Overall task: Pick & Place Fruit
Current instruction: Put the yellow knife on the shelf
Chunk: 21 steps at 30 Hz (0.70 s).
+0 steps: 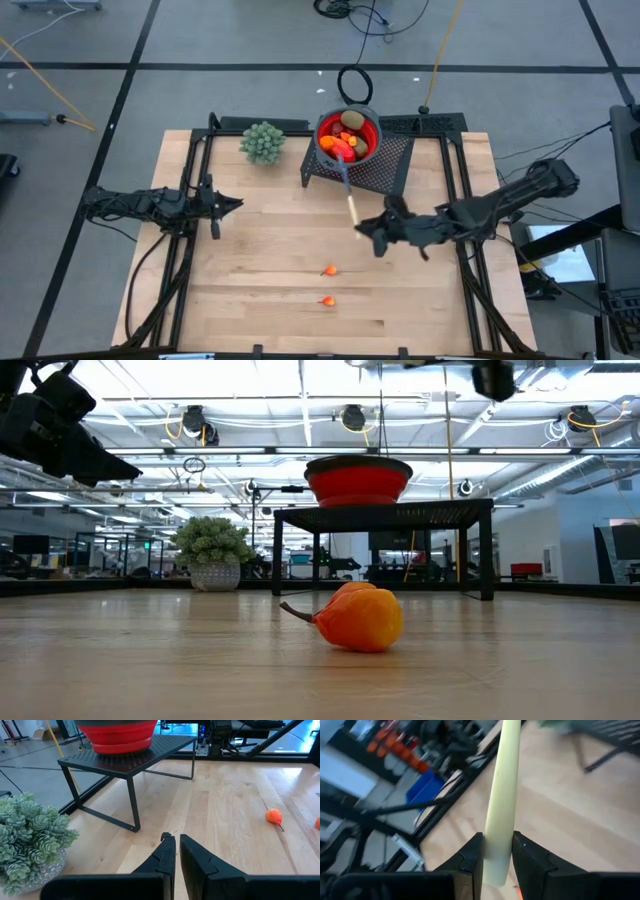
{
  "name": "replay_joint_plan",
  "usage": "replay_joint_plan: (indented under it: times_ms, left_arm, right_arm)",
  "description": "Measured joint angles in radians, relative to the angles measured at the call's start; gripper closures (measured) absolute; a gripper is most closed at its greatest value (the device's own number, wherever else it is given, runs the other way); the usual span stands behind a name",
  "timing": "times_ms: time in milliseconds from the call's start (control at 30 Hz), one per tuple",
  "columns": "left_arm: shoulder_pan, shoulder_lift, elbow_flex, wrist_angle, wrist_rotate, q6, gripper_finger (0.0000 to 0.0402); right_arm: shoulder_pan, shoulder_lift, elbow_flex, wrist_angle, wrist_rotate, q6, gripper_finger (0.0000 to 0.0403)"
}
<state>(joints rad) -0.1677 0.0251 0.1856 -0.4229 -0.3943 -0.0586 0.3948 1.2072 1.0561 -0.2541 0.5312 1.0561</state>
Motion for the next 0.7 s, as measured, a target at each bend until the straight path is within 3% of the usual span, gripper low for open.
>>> replay_joint_plan:
  times_ms: [400, 700]
  left_arm:
    - [0.0, 0.0, 0.0, 0.007, 0.0, -0.002, 0.0376]
    - [0.0, 0.0, 0.0, 0.008, 0.0, -0.002, 0.0376]
  right_arm:
    - [-0.003, -0.187, 0.0, -0.353, 0.203, 0.266, 0.0324]
    - [-0.093, -0.233, 0.0, -0.558, 0.168, 0.471, 0.0324]
